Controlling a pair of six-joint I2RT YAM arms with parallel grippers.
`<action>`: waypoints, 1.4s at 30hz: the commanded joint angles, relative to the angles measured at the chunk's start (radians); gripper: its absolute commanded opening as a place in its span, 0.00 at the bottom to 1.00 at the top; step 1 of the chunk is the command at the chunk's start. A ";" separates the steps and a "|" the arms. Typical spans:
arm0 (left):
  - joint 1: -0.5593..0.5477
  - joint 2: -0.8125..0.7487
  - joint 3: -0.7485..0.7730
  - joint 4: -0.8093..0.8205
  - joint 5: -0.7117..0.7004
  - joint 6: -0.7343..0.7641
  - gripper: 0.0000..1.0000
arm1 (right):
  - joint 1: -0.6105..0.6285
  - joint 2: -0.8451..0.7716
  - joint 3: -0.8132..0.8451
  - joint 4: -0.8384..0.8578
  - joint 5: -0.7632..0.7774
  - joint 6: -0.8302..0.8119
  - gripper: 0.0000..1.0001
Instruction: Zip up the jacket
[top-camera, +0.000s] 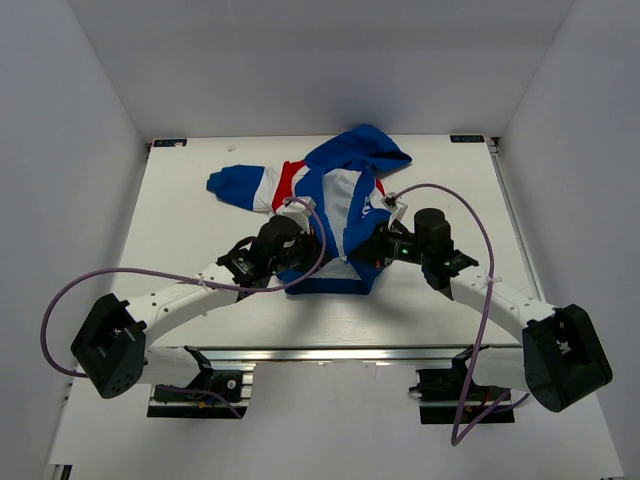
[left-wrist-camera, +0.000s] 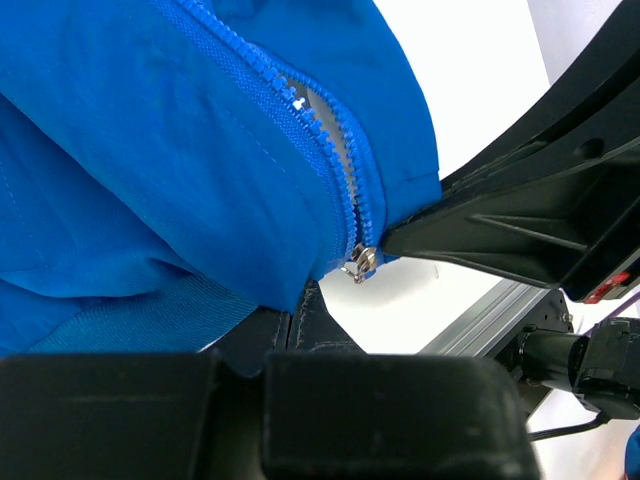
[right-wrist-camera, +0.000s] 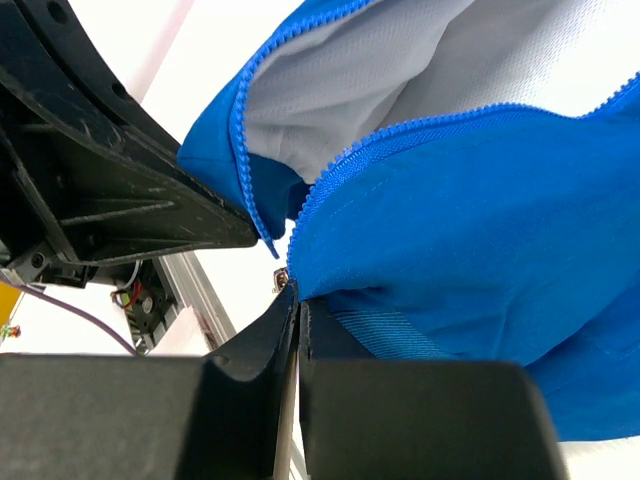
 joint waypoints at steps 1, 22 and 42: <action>-0.002 -0.031 0.010 0.042 0.016 -0.018 0.00 | -0.004 0.001 -0.008 0.077 -0.036 0.008 0.00; 0.000 -0.011 0.010 0.062 0.068 -0.052 0.00 | -0.004 0.004 -0.021 0.110 -0.047 0.020 0.00; 0.000 -0.036 0.001 0.029 0.011 -0.092 0.00 | -0.004 -0.045 -0.034 0.109 -0.050 0.018 0.00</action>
